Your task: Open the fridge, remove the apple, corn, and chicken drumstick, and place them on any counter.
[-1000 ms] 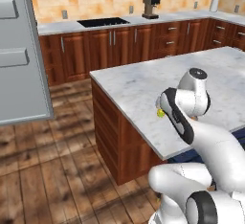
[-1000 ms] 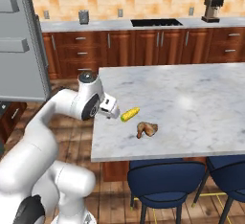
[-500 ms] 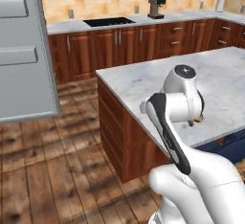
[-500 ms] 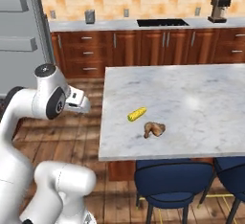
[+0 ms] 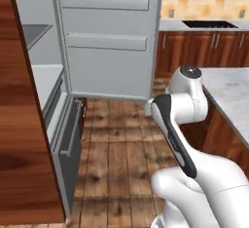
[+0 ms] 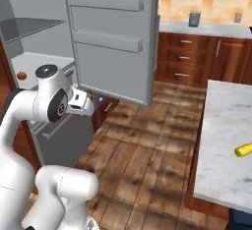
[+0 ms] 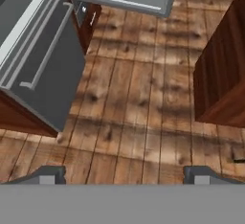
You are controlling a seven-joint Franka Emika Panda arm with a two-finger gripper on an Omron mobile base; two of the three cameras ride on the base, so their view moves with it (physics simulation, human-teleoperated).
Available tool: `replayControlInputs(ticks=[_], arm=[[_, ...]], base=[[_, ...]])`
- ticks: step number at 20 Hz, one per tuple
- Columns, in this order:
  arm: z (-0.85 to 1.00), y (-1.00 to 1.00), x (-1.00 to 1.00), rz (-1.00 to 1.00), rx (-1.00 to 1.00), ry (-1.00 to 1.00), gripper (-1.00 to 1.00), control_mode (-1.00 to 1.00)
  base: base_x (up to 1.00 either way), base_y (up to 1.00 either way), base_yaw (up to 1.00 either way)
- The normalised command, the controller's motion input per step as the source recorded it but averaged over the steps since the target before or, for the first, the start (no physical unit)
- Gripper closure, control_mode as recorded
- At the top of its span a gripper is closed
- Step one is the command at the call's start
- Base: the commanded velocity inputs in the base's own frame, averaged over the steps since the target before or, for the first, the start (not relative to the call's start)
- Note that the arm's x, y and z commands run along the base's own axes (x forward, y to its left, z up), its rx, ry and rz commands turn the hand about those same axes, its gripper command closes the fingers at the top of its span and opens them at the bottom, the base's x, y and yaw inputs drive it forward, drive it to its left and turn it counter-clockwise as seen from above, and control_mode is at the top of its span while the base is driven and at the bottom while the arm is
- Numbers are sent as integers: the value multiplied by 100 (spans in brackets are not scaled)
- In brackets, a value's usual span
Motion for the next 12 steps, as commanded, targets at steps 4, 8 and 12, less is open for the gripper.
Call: replayControlInputs(ticks=[4,8,12], arm=[[0,0,0,0,0,0,-100,100],[0,0,0,0,0,0,-100,100],[0,0,0,0,0,0,-100,100]], base=[[91,3,66],[98,-4,54],[94,7,45]])
